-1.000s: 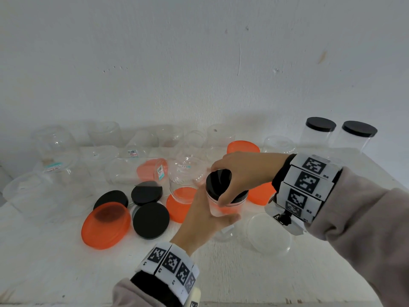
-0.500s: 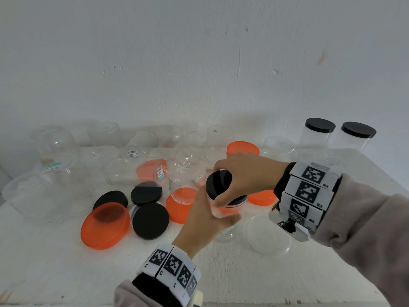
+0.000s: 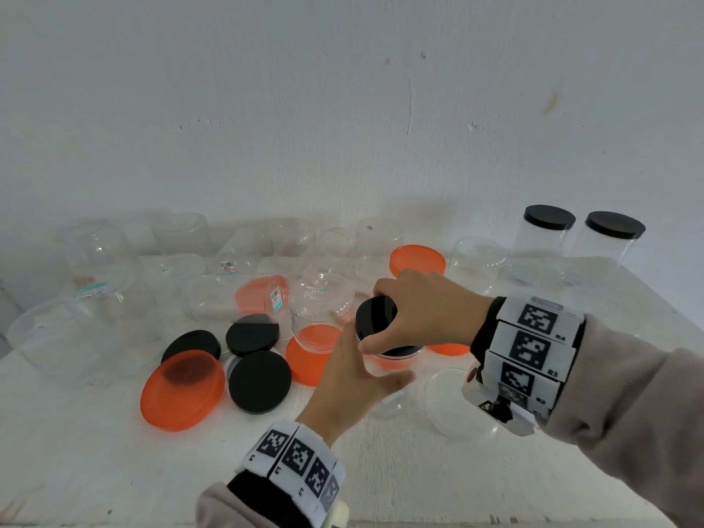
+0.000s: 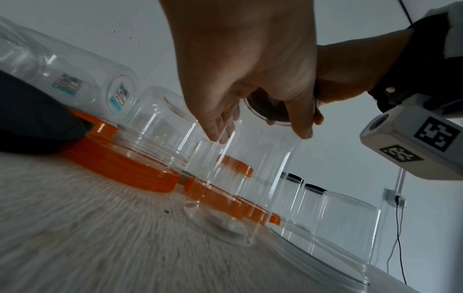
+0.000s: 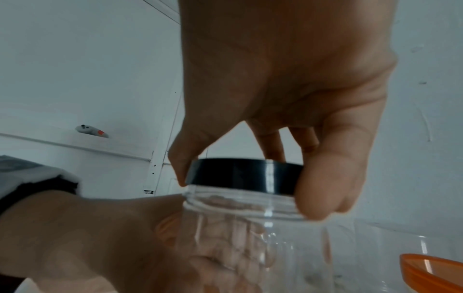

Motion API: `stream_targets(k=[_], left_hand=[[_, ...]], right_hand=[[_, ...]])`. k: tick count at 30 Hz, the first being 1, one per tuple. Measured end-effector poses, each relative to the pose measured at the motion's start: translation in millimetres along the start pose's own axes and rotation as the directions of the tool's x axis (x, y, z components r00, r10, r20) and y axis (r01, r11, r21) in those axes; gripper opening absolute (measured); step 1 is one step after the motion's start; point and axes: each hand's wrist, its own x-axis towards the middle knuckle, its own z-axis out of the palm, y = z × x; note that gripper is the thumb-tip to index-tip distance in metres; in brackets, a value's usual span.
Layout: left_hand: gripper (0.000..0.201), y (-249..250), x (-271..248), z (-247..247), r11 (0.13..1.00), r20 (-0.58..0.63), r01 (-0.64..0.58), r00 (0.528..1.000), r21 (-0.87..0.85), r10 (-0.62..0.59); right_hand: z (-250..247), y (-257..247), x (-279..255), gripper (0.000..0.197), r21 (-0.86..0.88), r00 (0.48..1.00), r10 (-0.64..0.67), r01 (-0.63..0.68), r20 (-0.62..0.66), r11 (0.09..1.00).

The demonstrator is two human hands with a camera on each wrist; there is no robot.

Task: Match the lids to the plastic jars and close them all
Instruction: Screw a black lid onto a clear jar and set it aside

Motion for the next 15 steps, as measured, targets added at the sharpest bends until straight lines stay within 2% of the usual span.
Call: stream_targets(k=[6,12,15], left_hand=[[0.087,2,4,-3,0.998,0.006,-0.038,0.999,0.044,0.038],[0.082,2,6,-7,0.997,0.027,-0.024,0.999,0.072,0.022],[0.078,3,9,-12,0.998,0.082,-0.014,0.997,0.058,0.009]], right_hand=[[-7,4,3,0.049,0.046,0.991,-0.021,0.015,0.130,0.999],[-14,8,4,0.062,0.049,0.972,-0.085,0.076,0.221,0.996],[-18,11,4,0.065,0.045,0.956,-0.139,0.132,0.259,0.990]])
